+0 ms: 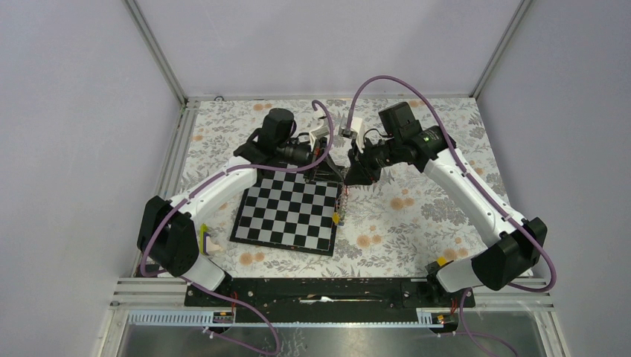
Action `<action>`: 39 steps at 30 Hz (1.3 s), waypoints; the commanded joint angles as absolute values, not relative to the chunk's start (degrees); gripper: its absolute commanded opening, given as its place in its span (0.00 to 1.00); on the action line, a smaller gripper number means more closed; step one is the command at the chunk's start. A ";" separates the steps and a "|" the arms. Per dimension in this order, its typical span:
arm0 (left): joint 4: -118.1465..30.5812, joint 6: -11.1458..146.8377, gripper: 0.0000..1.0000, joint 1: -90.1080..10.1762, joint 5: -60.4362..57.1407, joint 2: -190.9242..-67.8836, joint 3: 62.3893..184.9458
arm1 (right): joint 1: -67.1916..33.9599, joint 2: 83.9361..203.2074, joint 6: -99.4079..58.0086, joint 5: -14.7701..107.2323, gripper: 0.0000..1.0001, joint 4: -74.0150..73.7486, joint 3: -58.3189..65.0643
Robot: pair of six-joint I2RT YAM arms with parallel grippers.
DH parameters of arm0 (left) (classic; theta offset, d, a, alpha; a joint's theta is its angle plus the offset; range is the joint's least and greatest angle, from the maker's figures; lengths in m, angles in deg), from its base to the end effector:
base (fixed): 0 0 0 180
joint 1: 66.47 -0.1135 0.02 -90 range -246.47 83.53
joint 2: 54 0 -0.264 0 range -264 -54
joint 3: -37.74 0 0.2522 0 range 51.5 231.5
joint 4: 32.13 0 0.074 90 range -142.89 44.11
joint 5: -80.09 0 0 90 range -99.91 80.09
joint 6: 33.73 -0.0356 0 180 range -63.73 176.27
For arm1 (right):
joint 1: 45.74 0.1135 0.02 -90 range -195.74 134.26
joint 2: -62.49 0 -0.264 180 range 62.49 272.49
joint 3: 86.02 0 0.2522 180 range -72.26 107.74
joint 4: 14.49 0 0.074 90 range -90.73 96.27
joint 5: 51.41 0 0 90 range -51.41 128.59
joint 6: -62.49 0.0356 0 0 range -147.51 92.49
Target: Put the keys on the keyring
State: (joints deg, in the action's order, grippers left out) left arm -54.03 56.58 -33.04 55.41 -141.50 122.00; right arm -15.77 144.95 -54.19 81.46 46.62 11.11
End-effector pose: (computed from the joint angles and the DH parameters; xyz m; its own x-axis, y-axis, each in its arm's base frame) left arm 0.2665 -0.2147 0.3252 -0.3595 0.2346 -0.9032 0.9146 -0.1034 -0.3909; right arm 0.2463 0.1700 0.3666 -0.2142 -0.5034 -0.8371 -0.9719 0.1955 0.1311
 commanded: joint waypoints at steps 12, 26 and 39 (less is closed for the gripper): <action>-12.75 89.83 0.00 -36.65 60.16 -141.11 112.20 | -23.15 139.22 -46.33 92.24 0.46 35.68 7.37; -5.62 95.05 0.00 -36.58 59.45 -141.78 108.80 | -23.15 140.46 -45.98 97.87 0.44 31.75 2.28; -4.51 95.82 0.00 -36.58 60.16 -141.97 108.43 | -23.07 141.75 -46.26 99.15 0.39 30.96 2.31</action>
